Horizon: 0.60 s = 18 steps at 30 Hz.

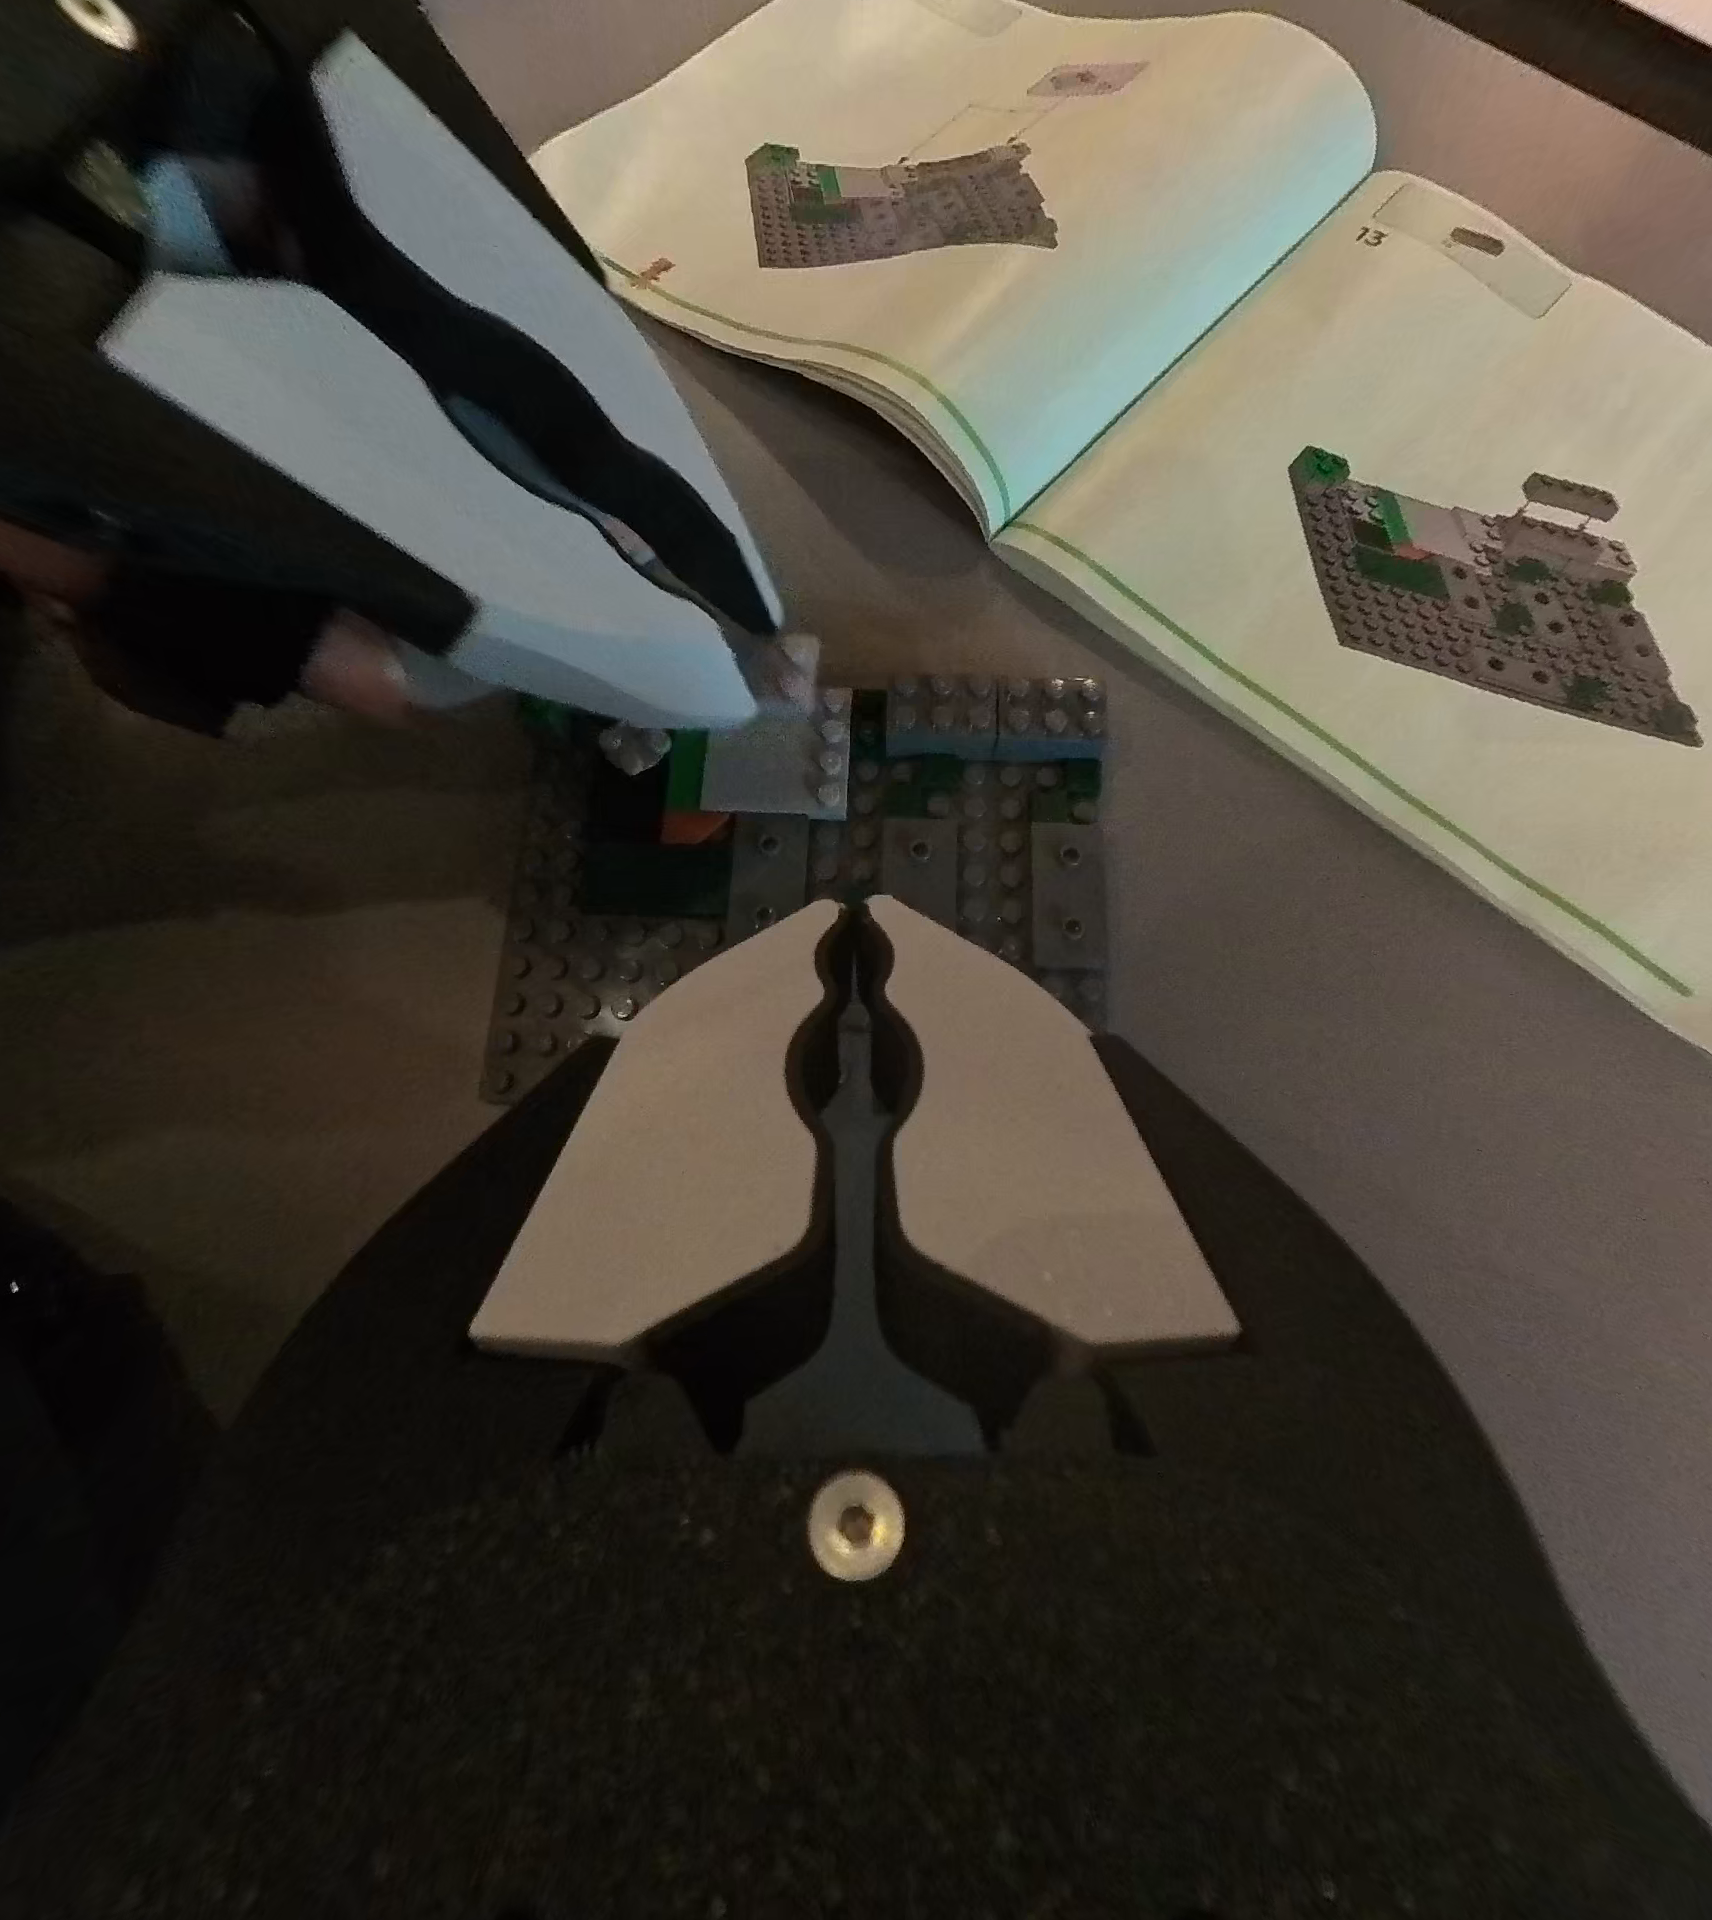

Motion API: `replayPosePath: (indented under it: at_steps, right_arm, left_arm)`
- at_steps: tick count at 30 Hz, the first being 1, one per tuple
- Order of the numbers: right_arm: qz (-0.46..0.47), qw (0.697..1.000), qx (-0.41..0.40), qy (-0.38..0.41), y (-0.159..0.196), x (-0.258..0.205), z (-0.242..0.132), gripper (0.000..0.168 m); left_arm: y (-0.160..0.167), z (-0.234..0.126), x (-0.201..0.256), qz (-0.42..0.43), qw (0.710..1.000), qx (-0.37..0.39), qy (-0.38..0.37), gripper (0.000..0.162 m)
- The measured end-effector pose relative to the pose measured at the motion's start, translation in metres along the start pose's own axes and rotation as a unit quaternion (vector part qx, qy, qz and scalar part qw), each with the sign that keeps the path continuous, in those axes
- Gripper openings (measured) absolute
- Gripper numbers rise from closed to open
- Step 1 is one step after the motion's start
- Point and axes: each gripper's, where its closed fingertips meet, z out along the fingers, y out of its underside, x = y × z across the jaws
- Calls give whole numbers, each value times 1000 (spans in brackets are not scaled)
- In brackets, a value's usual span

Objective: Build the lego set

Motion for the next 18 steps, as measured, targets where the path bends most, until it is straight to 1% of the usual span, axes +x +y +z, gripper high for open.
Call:
replayPosePath:
  at_steps: [5, 10, 18]
  right_arm:
    - [0, 1000, 0, 1, 1, 0, 0, 0]
    - [0, 1000, -1, -1, 2, 0, 1, 0]
    - [-3, 1000, -1, -5, 2, -3, 3, 0]
  left_arm:
    - [4, -12, -7, 2, 1000, -5, -17, 16]
    - [13, -25, -18, -15, 999, -5, -34, 16]
    - [21, -28, -18, -23, 999, -9, -36, 16]
